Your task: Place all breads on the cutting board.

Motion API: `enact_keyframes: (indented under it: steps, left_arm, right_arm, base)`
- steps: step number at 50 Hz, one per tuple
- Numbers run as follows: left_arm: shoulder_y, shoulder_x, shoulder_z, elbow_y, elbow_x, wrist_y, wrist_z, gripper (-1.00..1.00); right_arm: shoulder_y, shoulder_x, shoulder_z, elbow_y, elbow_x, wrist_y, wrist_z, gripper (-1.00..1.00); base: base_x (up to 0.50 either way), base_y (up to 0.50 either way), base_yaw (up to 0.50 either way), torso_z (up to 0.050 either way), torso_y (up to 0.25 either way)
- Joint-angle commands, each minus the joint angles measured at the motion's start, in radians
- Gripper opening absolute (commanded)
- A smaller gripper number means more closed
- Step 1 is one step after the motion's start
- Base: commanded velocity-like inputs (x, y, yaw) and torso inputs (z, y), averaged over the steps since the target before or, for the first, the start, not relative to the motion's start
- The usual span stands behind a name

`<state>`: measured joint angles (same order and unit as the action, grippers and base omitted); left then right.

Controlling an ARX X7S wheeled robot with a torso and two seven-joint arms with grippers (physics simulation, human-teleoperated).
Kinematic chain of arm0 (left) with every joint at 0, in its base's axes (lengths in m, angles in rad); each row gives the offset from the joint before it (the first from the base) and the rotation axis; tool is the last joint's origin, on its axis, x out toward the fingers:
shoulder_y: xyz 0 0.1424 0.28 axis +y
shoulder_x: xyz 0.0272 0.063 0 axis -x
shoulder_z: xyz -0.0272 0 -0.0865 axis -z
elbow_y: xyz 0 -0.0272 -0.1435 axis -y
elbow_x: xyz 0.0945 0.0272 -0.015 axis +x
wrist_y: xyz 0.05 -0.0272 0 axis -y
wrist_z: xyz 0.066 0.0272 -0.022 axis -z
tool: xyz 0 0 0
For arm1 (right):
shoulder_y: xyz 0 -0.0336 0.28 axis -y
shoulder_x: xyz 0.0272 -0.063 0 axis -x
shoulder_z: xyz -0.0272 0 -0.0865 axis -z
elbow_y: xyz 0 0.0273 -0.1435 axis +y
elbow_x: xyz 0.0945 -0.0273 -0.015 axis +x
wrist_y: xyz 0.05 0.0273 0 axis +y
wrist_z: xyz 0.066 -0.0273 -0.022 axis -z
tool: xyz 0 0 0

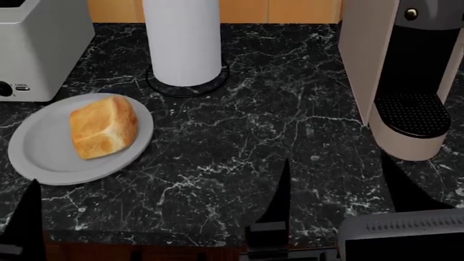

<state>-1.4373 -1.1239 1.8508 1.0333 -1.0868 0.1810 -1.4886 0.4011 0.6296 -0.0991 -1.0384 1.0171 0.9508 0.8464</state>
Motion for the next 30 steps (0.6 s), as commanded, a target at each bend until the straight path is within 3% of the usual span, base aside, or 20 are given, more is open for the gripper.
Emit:
enact_keyframes:
  steps: [1, 30]
  left_arm:
    - [-0.008, -0.002, 0.026, 0.008, 0.023, 0.011, -0.024, 1.00]
    - [-0.043, -0.019, 0.098, -0.001, 0.030, 0.044, -0.017, 1.00]
  right_arm:
    - [0.015, 0.054, -0.059, -0.002, 0.027, -0.061, 0.044, 1.00]
    - [0.046, 0.118, -0.163, 0.008, 0.057, -0.134, 0.118, 1.00]
  base:
    - [0.30, 0.00, 0.00, 0.000, 0.000]
    - [0.22, 0.00, 0.00, 0.000, 0.001]
